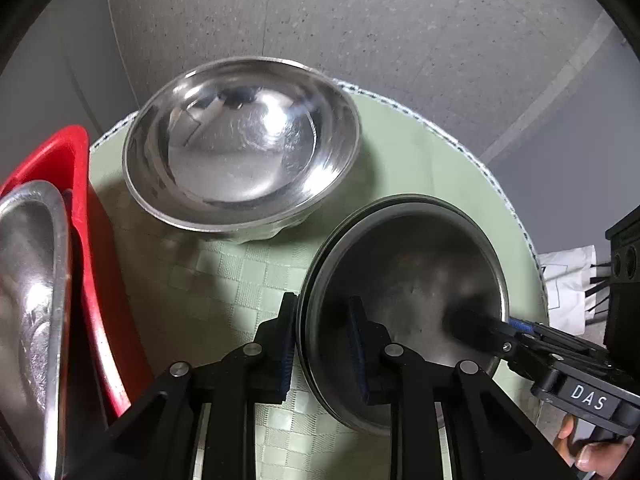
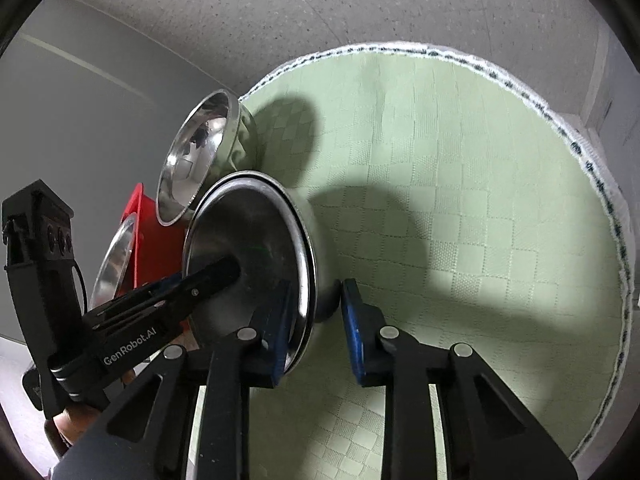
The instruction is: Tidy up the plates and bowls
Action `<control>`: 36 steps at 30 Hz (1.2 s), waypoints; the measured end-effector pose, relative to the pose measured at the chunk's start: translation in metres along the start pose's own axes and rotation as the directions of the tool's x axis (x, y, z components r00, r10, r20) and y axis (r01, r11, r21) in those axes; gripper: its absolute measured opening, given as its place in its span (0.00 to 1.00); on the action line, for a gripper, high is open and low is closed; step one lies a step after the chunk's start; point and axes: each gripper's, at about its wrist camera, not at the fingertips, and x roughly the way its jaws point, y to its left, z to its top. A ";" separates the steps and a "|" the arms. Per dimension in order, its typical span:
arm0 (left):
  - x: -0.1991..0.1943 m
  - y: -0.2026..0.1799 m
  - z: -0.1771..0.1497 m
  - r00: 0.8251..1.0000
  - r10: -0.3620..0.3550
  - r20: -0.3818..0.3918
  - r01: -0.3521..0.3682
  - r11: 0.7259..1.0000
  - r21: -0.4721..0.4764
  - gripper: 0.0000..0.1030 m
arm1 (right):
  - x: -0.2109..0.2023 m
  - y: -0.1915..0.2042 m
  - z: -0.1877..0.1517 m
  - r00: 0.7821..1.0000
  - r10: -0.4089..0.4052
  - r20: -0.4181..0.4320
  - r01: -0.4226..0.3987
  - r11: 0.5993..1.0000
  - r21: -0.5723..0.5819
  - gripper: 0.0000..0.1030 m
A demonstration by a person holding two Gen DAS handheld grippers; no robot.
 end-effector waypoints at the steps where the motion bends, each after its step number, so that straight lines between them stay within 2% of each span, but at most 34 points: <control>1: -0.004 -0.002 0.000 1.000 -0.007 0.006 0.007 1.000 -0.002 0.19 | -0.004 0.001 0.001 1.000 0.001 0.006 -0.001 1.000 -0.003 0.24; 7: -0.026 -0.007 0.002 0.998 -0.012 0.061 0.012 1.000 0.005 0.20 | -0.025 0.013 0.012 0.999 0.010 0.041 -0.009 0.999 -0.035 0.24; 12: -0.056 -0.004 0.021 0.993 0.001 0.119 -0.002 1.000 0.008 0.20 | -0.037 0.030 0.029 0.997 0.025 0.067 -0.020 0.998 -0.067 0.24; 21: -0.078 0.023 0.052 0.982 0.053 0.179 -0.048 0.998 -0.036 0.20 | -0.010 0.077 0.075 0.997 0.041 0.062 -0.033 0.992 -0.121 0.24; 29: -0.059 0.050 0.075 0.982 0.100 0.160 -0.091 0.994 -0.062 0.20 | 0.030 0.100 0.098 0.999 0.015 0.030 -0.011 0.991 -0.134 0.24; 36: -0.023 0.055 0.100 0.989 0.105 0.108 -0.099 0.993 -0.061 0.21 | 0.056 0.101 0.100 0.998 -0.059 0.014 0.060 0.988 -0.139 0.24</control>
